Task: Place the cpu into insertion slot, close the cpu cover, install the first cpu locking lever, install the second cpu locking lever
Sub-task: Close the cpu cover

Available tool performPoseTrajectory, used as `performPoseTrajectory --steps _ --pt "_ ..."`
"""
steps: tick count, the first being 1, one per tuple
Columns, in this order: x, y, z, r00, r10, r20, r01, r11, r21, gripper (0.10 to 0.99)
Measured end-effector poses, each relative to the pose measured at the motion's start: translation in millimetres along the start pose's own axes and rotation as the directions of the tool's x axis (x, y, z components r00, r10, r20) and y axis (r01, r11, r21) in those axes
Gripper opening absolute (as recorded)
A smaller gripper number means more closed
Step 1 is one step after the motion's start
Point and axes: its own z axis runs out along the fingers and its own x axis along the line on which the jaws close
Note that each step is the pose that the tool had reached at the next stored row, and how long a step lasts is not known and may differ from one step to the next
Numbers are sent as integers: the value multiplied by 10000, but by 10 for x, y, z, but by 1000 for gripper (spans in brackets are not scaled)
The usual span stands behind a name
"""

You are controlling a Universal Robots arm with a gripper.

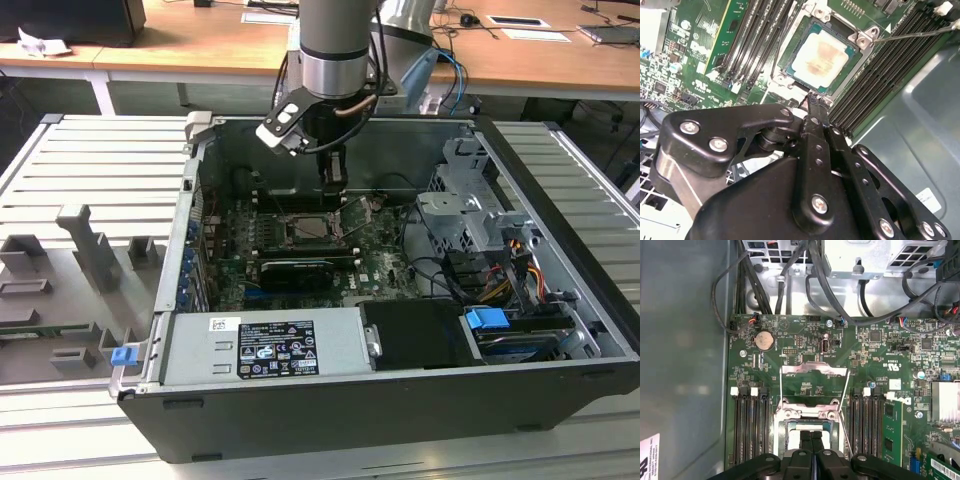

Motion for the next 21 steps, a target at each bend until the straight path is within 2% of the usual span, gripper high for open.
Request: performPoseTrajectory --steps 7,12,21 --pt "1 41 1 10000 0 0 0 10000 6 106" --pt "0 99 -8 10000 1 -1 -1 10000 17 106" --pt "-1 148 -11 10000 1 0 -1 10000 26 106"
